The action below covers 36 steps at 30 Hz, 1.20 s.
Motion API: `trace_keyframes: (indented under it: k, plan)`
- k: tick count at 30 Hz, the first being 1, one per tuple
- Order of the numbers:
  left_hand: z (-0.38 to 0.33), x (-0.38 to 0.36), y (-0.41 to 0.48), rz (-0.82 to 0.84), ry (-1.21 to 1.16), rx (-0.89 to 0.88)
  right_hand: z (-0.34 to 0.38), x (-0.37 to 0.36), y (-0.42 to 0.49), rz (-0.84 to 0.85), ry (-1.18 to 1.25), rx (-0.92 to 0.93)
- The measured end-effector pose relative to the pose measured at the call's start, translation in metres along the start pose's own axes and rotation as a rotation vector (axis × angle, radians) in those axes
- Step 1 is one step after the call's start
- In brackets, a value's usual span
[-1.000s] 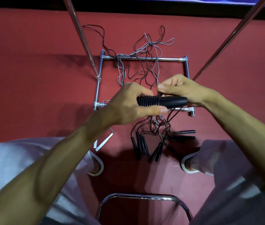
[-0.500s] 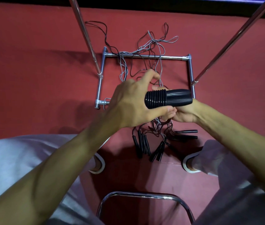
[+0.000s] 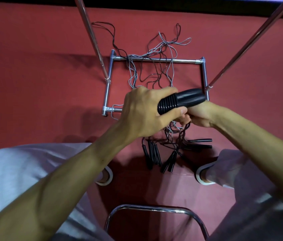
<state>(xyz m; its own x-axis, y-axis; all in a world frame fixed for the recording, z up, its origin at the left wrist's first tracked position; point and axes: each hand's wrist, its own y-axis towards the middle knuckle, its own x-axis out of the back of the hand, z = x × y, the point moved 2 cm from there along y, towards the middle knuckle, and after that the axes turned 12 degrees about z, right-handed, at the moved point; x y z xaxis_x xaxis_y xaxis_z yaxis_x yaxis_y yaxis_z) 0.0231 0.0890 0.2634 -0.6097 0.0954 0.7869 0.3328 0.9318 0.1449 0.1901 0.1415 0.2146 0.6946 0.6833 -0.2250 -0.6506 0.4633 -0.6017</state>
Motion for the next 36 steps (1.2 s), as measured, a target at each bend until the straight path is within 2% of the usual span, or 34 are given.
trace_keyframes:
  k: [3, 6, 11, 14, 16, 18, 20, 21, 23, 25, 27, 30, 34, 36]
  plan:
    - [0.006, 0.001, 0.000, -0.019, -0.126, 0.145, 0.013, -0.005, -0.006, -0.171, -0.186, 0.099]
    - [0.018, 0.002, 0.004, -0.022, -0.369, 0.332, 0.019, 0.002, -0.008, -0.274, -0.331, 0.216]
    - [0.025, 0.010, 0.011, -0.011, -0.765, 0.520, 0.021, 0.008, -0.021, -0.538, -0.996, 0.466]
    - [0.028, 0.016, 0.012, 0.045, -0.914, 0.628, 0.021, 0.006, -0.028, -0.654, -1.034, 0.609]
    - [0.033, 0.016, 0.013, 0.117, -0.966, 0.666, 0.021, 0.008, -0.029, -0.580, -0.903, 0.568]
    - [0.035, 0.018, 0.015, 0.171, -1.004, 0.670, 0.024, 0.007, -0.031, -0.339, -0.421, 0.390]
    - [0.035, 0.019, 0.015, 0.181, -1.007, 0.664, 0.026, 0.003, -0.033, -0.051, 0.105, 0.067]
    - [0.035, 0.020, 0.015, 0.176, -1.000, 0.662, 0.026, 0.000, -0.035, 0.043, 0.249, -0.057]
    - [0.034, 0.020, 0.014, 0.154, -0.965, 0.656, 0.023, -0.001, -0.036, 0.150, 0.334, -0.135]
    - [0.031, 0.021, 0.014, 0.126, -0.930, 0.638, 0.021, 0.001, -0.034, 0.175, 0.319, -0.102]
    - [0.031, 0.022, 0.013, 0.094, -0.897, 0.627, 0.019, 0.003, -0.029, 0.086, 0.198, -0.035]
    - [0.037, 0.021, 0.012, 0.079, -0.935, 0.714, 0.018, 0.007, -0.025, -0.197, -0.128, 0.149]
    - [0.047, 0.019, 0.012, 0.114, -1.030, 0.791, 0.018, 0.002, -0.031, -0.443, -0.857, 0.418]
    - [0.049, 0.020, 0.013, 0.132, -1.062, 0.782, 0.020, 0.005, -0.037, -0.546, -1.057, 0.490]
